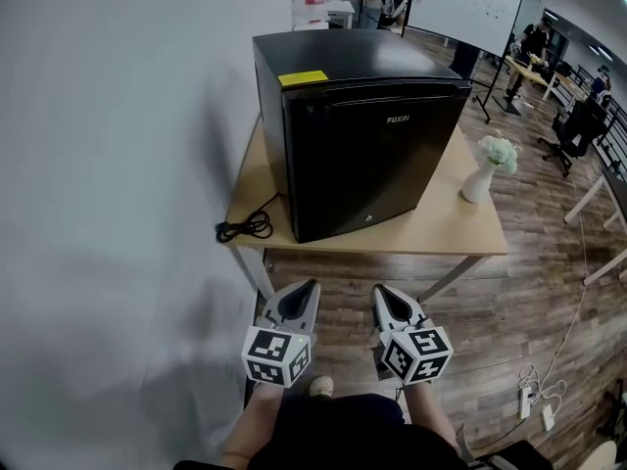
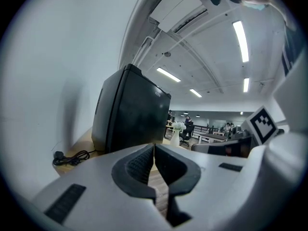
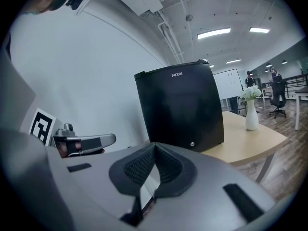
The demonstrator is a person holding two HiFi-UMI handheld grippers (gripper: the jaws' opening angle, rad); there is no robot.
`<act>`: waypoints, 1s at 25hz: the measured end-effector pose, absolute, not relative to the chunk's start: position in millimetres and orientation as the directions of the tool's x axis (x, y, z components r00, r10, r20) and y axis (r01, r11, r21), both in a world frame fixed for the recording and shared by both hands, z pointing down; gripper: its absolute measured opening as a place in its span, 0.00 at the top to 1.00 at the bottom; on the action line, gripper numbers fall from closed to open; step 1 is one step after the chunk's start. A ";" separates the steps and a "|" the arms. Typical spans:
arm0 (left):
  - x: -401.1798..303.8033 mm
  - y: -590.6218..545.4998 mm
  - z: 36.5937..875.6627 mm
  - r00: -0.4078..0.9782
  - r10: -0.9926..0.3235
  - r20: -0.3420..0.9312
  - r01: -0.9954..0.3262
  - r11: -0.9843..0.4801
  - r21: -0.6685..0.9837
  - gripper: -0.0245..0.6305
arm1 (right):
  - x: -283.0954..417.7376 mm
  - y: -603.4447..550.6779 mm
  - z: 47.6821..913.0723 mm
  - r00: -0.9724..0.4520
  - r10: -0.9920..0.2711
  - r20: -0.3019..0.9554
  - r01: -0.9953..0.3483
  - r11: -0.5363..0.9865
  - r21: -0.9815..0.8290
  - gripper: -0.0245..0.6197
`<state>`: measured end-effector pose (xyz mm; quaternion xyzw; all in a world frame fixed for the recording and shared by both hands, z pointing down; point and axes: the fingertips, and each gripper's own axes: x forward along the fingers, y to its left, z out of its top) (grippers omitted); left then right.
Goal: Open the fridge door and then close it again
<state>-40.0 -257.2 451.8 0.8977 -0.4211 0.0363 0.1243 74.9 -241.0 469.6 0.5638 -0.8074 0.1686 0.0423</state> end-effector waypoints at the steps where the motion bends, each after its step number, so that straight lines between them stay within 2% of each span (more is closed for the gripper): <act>1: -41.1 -260.6 451.6 0.643 -0.746 0.171 -0.765 -0.615 0.192 0.95 | 74.1 -245.8 466.3 -0.365 -0.896 0.254 -0.924 0.316 -0.214 0.99; 10: -47.4 -278.7 444.3 0.645 -0.746 0.164 -0.763 -0.617 0.193 0.95 | 80.2 -293.1 423.6 -0.426 -0.877 0.222 -0.905 0.415 -0.095 0.99; 25: -56.2 -310.4 412.6 0.616 -0.779 0.120 -0.786 -0.598 0.157 0.95 | 65.4 -366.4 300.4 -0.530 -0.841 0.105 -0.811 0.540 0.225 0.98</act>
